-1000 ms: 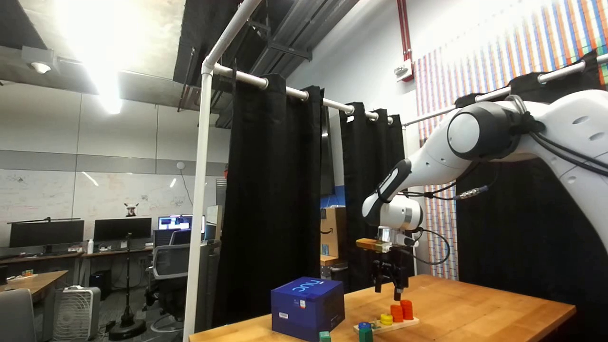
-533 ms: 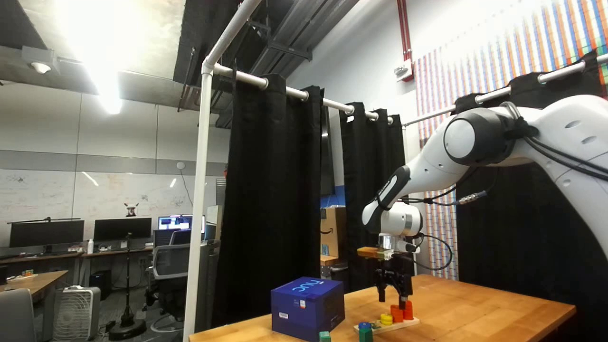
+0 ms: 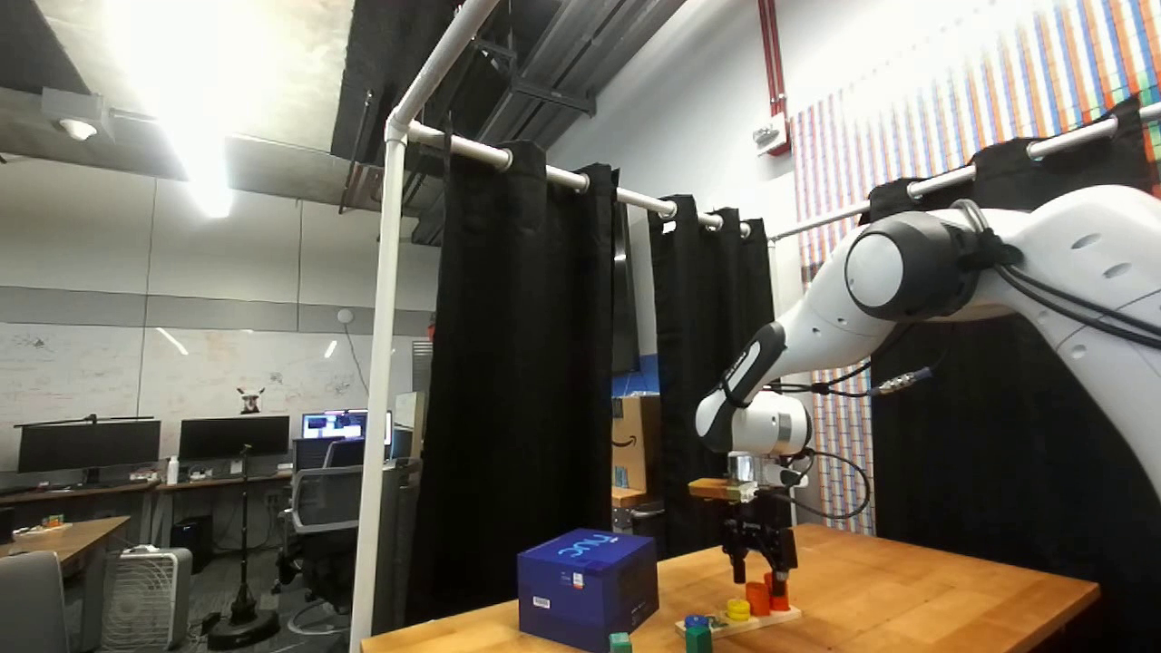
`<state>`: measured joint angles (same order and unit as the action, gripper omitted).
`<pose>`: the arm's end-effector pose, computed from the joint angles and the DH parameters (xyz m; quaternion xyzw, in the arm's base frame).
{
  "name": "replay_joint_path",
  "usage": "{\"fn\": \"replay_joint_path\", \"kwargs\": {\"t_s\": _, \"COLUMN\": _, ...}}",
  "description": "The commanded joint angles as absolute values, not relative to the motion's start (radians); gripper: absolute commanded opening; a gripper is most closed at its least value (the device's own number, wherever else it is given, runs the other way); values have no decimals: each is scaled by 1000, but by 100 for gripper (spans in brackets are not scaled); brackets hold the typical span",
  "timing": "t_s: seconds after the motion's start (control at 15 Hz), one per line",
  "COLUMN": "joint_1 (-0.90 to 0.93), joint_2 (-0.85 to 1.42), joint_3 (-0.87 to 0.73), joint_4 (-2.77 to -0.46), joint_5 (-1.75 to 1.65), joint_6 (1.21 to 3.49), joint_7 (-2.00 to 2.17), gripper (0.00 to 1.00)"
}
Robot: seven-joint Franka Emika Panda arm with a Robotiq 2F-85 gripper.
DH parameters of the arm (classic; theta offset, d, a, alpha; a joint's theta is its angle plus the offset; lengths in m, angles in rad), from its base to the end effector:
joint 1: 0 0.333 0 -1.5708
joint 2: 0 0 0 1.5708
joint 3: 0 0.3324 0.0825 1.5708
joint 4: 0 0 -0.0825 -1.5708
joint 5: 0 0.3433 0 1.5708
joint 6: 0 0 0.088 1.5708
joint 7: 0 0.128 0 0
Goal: Pick up the orange object and put it on the table
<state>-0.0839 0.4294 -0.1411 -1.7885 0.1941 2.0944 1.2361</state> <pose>0.5983 -0.1163 0.3244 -0.7091 0.7008 0.0759 0.0167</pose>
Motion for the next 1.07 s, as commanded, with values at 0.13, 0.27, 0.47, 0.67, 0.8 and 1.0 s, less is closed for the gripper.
{"fn": "replay_joint_path", "kwargs": {"t_s": 0.13, "joint_1": -70, "joint_2": 439, "joint_3": -158, "joint_4": -1755, "joint_5": 153, "joint_6": 2060, "joint_7": 1261, "gripper": 100}}
{"fn": "replay_joint_path", "kwargs": {"t_s": 0.27, "joint_1": -69, "joint_2": 438, "joint_3": -158, "joint_4": -1756, "joint_5": 140, "joint_6": 2064, "joint_7": 1256, "gripper": 74}}
{"fn": "replay_joint_path", "kwargs": {"t_s": 0.47, "joint_1": -69, "joint_2": 439, "joint_3": -157, "joint_4": -1753, "joint_5": 131, "joint_6": 2061, "joint_7": 1251, "gripper": 49}}
{"fn": "replay_joint_path", "kwargs": {"t_s": 0.67, "joint_1": -69, "joint_2": 440, "joint_3": -158, "joint_4": -1748, "joint_5": 121, "joint_6": 2060, "joint_7": 1250, "gripper": 26}}
{"fn": "replay_joint_path", "kwargs": {"t_s": 0.8, "joint_1": -70, "joint_2": 441, "joint_3": -158, "joint_4": -1744, "joint_5": 117, "joint_6": 2058, "joint_7": 1250, "gripper": 18}}
{"fn": "replay_joint_path", "kwargs": {"t_s": 1.0, "joint_1": -69, "joint_2": 436, "joint_3": -158, "joint_4": -1746, "joint_5": 113, "joint_6": 2055, "joint_7": 1251, "gripper": 20}}
